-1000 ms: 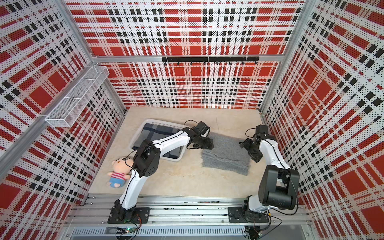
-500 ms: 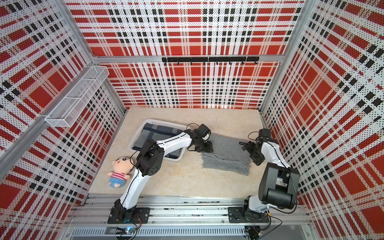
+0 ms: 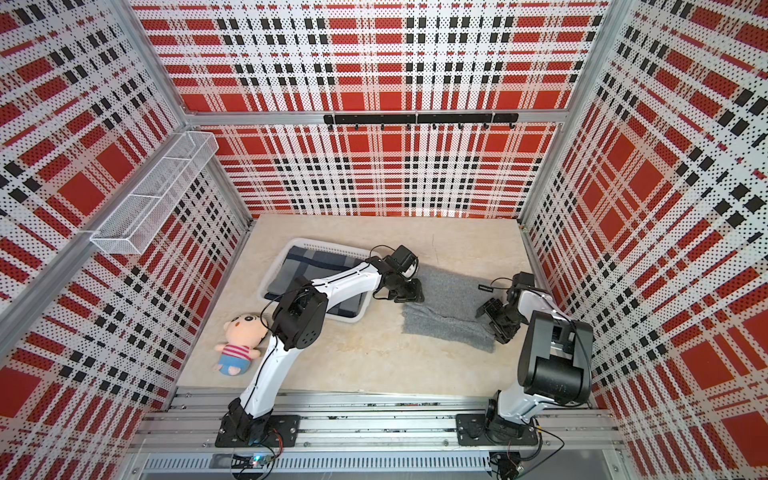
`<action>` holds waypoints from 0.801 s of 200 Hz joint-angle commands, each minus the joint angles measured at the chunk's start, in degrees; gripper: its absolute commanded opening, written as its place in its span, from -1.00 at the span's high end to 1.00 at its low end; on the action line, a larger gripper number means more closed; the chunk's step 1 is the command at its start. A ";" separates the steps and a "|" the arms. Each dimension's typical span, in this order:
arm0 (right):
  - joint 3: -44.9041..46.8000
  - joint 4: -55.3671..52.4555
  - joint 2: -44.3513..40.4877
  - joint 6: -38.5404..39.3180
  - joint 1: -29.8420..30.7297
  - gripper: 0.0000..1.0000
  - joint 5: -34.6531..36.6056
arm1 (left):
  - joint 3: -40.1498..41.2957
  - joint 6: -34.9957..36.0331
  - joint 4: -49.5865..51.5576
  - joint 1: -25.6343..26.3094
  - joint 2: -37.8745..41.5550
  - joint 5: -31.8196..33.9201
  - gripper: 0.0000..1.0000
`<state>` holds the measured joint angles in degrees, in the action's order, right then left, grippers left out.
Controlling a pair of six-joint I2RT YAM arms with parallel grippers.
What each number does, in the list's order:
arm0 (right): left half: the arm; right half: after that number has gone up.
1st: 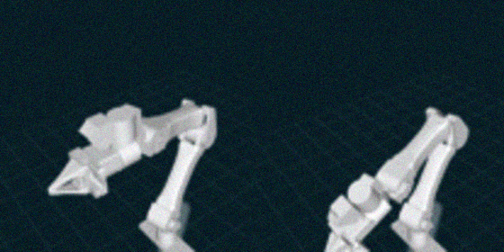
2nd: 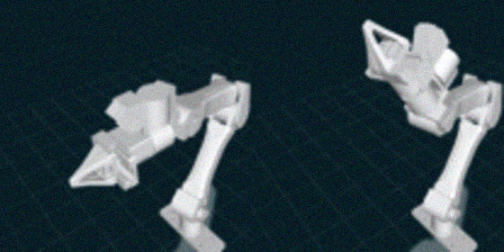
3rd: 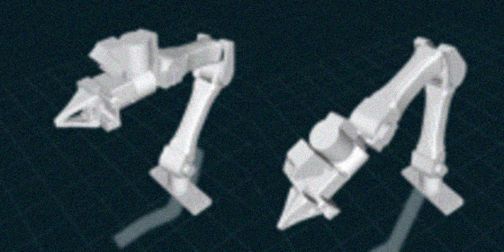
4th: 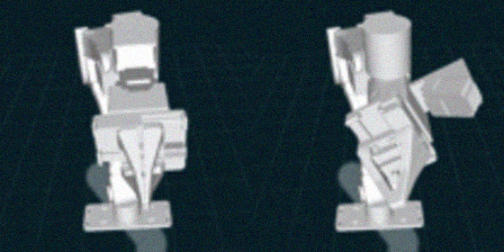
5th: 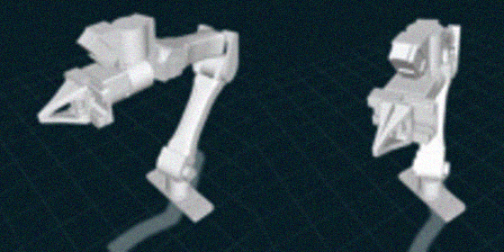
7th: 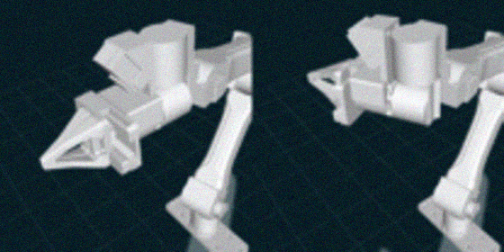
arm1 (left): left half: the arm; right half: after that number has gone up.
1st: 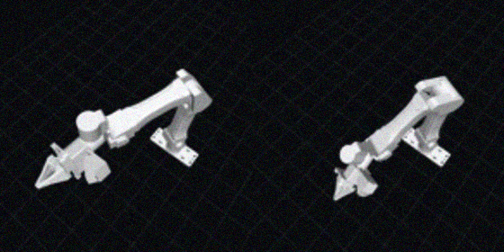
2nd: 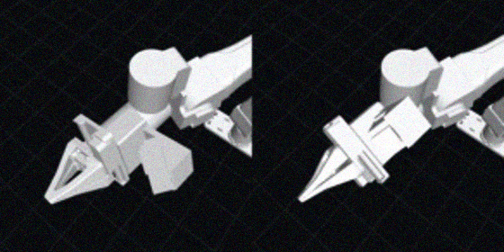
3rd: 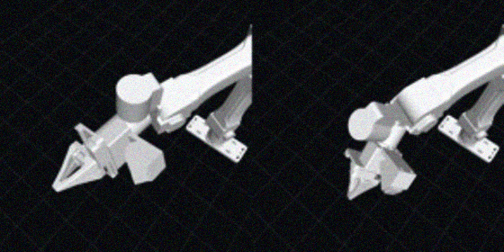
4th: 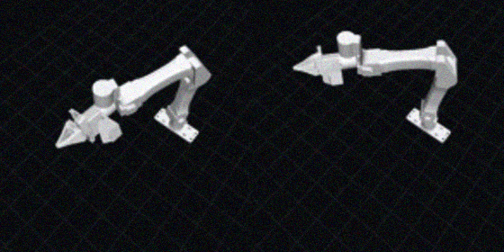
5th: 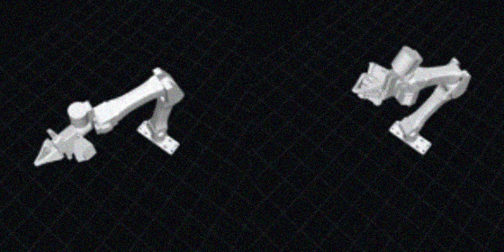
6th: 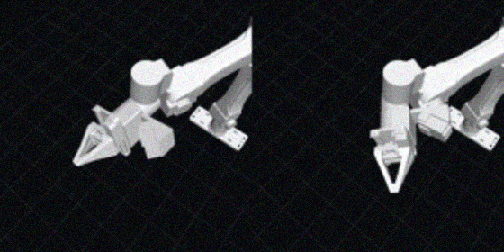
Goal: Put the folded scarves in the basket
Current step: Pick up the scarf at the center of the board.
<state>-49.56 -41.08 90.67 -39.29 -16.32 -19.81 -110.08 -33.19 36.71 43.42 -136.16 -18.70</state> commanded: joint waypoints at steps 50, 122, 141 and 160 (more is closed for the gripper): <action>2.14 2.84 1.81 -2.95 9.94 0.27 -1.85 | -1.14 -0.28 -1.17 0.17 -2.03 -0.60 0.14; -4.67 -3.29 0.47 -0.91 14.04 1.00 3.98 | -3.36 -0.83 -2.17 0.17 -0.26 3.89 1.00; -5.93 -5.06 -1.20 -0.87 14.93 1.00 5.17 | -4.74 -0.98 -2.17 0.51 1.38 7.44 1.00; -7.51 -7.08 -2.63 -0.62 15.72 1.00 5.53 | -6.42 -1.31 -2.10 0.86 2.03 8.69 1.00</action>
<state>-54.59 -43.92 91.15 -40.97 -2.04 -16.14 -113.12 -34.15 35.64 43.42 -136.42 -13.93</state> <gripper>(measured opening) 0.106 0.096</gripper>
